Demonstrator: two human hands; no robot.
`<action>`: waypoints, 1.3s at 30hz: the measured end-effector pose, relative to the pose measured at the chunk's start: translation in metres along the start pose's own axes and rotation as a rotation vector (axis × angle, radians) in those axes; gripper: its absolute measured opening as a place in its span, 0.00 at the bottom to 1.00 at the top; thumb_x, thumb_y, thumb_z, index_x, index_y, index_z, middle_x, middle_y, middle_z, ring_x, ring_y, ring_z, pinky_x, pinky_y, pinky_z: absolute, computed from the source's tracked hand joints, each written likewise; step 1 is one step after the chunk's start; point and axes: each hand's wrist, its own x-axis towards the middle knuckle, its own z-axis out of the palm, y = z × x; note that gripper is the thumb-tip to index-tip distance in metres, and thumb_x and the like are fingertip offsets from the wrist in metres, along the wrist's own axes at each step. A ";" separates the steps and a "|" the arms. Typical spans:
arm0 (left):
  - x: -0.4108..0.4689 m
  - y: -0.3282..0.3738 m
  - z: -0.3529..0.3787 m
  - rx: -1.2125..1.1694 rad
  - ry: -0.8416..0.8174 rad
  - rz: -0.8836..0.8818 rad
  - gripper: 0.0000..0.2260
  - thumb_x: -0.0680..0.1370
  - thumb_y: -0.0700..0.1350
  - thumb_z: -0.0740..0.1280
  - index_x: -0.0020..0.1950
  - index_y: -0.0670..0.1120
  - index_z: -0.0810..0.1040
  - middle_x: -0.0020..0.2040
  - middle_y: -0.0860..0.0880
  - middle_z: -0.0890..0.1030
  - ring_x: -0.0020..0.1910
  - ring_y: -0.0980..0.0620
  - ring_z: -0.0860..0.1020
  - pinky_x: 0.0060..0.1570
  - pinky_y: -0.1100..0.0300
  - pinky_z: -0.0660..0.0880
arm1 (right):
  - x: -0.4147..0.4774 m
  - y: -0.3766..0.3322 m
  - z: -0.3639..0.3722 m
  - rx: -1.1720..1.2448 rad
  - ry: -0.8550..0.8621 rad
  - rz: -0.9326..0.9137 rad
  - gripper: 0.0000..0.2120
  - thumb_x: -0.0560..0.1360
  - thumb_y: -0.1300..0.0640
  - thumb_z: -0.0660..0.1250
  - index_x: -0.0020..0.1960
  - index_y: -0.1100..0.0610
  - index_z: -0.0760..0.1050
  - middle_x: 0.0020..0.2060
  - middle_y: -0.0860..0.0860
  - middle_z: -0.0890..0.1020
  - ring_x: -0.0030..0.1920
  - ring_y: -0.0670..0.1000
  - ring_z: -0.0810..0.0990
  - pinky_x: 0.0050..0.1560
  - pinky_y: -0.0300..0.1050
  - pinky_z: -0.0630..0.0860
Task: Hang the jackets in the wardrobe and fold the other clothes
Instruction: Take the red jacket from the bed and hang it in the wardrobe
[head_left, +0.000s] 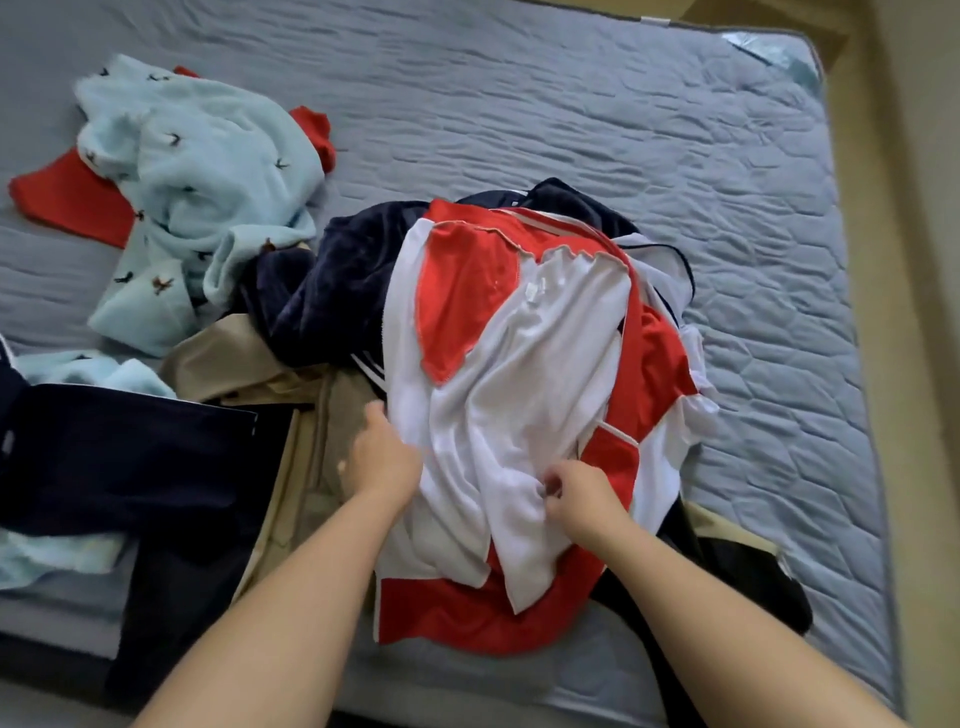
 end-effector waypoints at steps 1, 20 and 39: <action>0.000 -0.001 0.002 0.068 0.034 0.097 0.17 0.75 0.41 0.61 0.63 0.48 0.64 0.55 0.44 0.77 0.49 0.42 0.75 0.50 0.50 0.73 | 0.000 0.004 0.005 -0.057 -0.020 -0.030 0.09 0.72 0.63 0.62 0.46 0.59 0.80 0.46 0.56 0.82 0.49 0.57 0.79 0.47 0.44 0.74; -0.022 0.029 0.001 0.242 -0.244 -0.090 0.26 0.76 0.50 0.66 0.69 0.40 0.63 0.65 0.40 0.72 0.61 0.41 0.74 0.57 0.52 0.74 | 0.006 0.031 -0.029 -0.013 -0.051 -0.084 0.23 0.72 0.57 0.64 0.66 0.55 0.68 0.60 0.54 0.73 0.59 0.56 0.74 0.56 0.48 0.73; -0.095 0.007 0.039 0.473 -0.072 0.959 0.21 0.73 0.56 0.65 0.62 0.48 0.71 0.56 0.49 0.76 0.57 0.46 0.74 0.54 0.52 0.68 | -0.034 0.063 -0.035 0.447 -0.154 0.053 0.13 0.78 0.60 0.64 0.35 0.56 0.72 0.34 0.54 0.77 0.38 0.52 0.77 0.42 0.44 0.72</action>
